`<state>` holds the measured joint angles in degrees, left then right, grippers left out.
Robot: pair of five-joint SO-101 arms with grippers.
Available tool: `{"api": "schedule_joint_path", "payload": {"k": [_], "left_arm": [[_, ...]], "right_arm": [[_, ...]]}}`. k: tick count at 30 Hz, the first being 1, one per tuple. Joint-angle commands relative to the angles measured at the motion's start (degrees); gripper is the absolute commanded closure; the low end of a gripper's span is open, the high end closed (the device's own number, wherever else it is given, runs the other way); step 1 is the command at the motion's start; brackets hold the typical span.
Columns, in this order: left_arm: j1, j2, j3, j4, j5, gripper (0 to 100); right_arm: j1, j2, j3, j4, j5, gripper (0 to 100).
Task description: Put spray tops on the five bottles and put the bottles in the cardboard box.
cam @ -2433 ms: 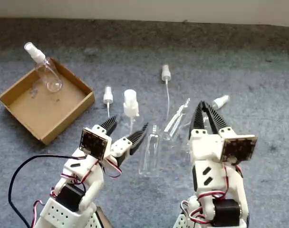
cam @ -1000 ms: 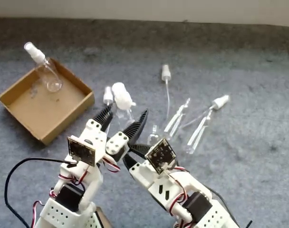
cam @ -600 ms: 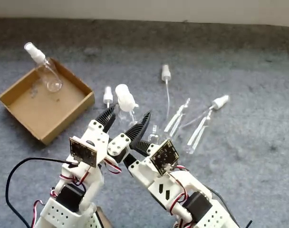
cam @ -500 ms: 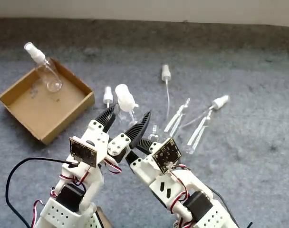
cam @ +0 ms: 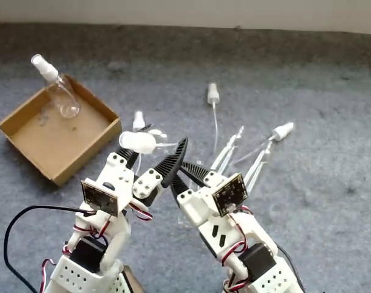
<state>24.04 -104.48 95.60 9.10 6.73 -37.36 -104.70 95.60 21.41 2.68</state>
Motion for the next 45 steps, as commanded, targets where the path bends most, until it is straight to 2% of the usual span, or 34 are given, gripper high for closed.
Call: {"api": "schedule_joint_path", "payload": {"k": [1,6,15,20,28,32,36,40,45], "left_arm": [[0.6,-0.3,0.0,-0.2,0.6,87],[-1.0,-0.3,-0.5,-0.4,0.5,87],[-10.9,-0.2,-0.4,-0.3,0.5,87],[-18.6,-0.2,-0.5,-0.3,0.4,87],[-35.2,-0.2,-0.4,-0.4,0.0,87],[-43.8,-0.2,0.0,-0.5,-8.7,87],[-48.0,-0.1,0.1,-0.5,-15.8,87],[-51.5,-0.1,0.0,-0.8,-15.7,87],[-53.2,0.0,-0.3,-6.9,-15.6,87]], "right_arm": [[2.5,-0.7,7.0,-2.3,-0.7,99.4],[2.4,-0.7,7.3,1.9,-0.4,99.4],[2.5,-0.7,7.3,10.2,-0.3,99.4],[2.8,-0.7,7.3,11.2,-0.3,99.4],[2.9,-0.7,7.3,12.8,-0.3,99.4],[2.9,-0.7,7.3,12.8,-0.3,99.4],[2.9,-0.7,7.3,12.8,-0.3,99.4],[2.9,-0.7,7.3,12.8,-0.3,99.4],[2.9,-0.7,7.3,14.6,-0.3,99.4]]}}
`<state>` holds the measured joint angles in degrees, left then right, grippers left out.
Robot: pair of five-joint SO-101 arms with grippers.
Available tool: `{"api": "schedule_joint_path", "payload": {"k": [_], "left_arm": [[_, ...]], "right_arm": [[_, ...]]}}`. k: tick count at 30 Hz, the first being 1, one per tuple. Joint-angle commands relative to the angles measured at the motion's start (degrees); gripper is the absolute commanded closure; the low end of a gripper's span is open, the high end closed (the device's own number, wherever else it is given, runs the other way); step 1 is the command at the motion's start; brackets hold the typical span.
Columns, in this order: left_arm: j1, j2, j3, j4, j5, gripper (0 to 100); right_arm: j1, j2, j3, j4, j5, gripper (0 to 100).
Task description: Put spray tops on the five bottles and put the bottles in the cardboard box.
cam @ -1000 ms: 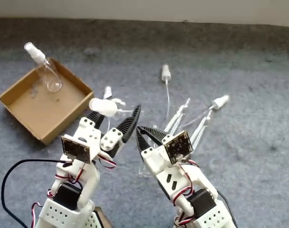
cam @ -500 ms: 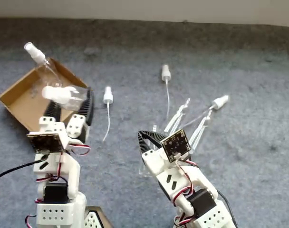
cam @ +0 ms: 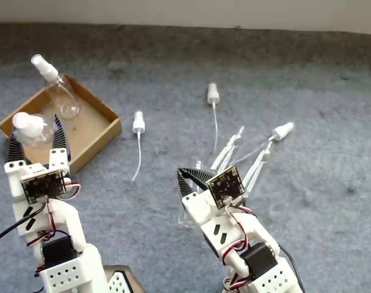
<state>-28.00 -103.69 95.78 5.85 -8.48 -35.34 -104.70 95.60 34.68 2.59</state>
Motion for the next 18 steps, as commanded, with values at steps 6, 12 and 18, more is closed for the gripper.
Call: {"api": "schedule_joint_path", "payload": {"k": [6,12,18], "left_arm": [[-1.4,-0.7,-0.8,-4.4,-0.6,87],[-1.4,-0.7,-3.6,-4.1,-0.5,87],[-1.4,-0.5,-5.6,-4.0,-0.7,87]], "right_arm": [[0.8,-0.7,7.3,1.8,-0.2,99.4],[0.8,-0.7,7.3,1.9,-0.2,99.4],[0.8,-0.7,7.3,1.9,-0.2,99.4]]}}
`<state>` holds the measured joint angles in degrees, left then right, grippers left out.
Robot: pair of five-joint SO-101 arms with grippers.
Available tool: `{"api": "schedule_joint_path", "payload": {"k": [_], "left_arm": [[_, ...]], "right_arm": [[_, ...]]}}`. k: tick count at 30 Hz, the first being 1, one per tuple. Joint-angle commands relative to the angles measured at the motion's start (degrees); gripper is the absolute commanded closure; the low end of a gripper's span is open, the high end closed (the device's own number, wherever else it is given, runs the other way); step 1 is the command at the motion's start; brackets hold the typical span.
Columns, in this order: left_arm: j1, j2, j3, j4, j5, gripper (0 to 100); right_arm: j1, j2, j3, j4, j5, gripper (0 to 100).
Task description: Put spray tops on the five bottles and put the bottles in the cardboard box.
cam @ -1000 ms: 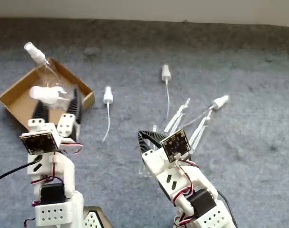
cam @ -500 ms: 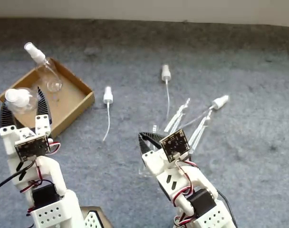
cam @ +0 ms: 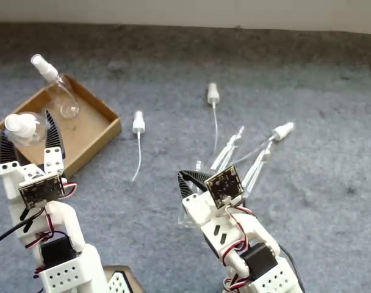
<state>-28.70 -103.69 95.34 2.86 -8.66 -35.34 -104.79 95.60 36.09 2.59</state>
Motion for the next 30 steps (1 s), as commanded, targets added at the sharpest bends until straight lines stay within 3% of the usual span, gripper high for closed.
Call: {"api": "schedule_joint_path", "payload": {"k": [1,12,20,25,30], "left_arm": [[-0.7,0.0,-5.3,-1.1,-0.4,87],[-0.7,30.0,-18.4,-1.8,-0.4,87],[-0.7,48.0,-19.3,-19.2,-0.4,87],[-4.1,57.9,-21.4,-24.1,-0.3,87],[-8.3,69.0,-29.6,-24.1,9.2,86]], "right_arm": [[0.8,-0.6,7.3,0.5,-0.2,99.4],[0.8,-0.6,7.3,0.6,-0.2,99.4],[0.8,-0.6,7.3,0.6,-0.2,99.4],[0.8,-0.6,7.3,0.6,-0.2,99.4],[0.8,-0.6,7.3,0.6,-0.2,99.4]]}}
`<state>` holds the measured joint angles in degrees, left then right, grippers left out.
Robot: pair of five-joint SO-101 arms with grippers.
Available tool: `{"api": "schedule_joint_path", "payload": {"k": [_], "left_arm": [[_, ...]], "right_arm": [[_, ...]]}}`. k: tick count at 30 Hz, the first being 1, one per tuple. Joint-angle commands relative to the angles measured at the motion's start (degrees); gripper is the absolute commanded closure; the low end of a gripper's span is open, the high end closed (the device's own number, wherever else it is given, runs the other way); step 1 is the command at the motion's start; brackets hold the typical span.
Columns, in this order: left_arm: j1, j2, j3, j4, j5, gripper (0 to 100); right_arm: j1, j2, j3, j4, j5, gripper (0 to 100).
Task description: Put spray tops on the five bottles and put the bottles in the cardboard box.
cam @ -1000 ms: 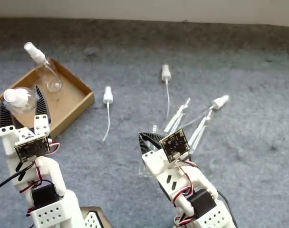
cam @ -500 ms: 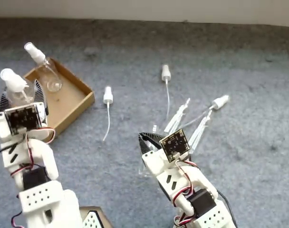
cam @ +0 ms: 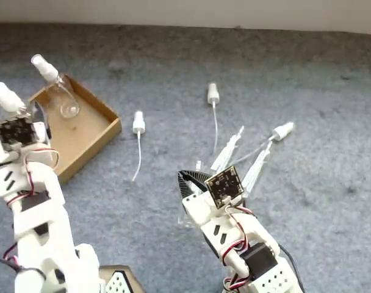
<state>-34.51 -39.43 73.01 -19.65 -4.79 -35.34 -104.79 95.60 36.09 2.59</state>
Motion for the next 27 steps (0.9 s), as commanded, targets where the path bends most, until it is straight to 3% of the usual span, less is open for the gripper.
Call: {"api": "schedule_joint_path", "payload": {"k": [1,16,24,27], "left_arm": [[-2.9,6.6,-8.7,-1.6,6.8,86],[-2.9,34.1,-27.0,-2.0,7.6,86],[-2.9,44.8,-25.2,-23.3,7.3,86],[-2.9,46.7,-23.6,-27.3,7.3,86]], "right_arm": [[0.8,-0.6,7.3,0.6,-0.2,99.4],[0.8,-0.6,7.3,0.7,-0.2,99.4],[0.8,-0.6,7.3,0.7,-0.2,99.4],[0.8,-0.6,7.3,0.7,-0.2,99.4]]}}
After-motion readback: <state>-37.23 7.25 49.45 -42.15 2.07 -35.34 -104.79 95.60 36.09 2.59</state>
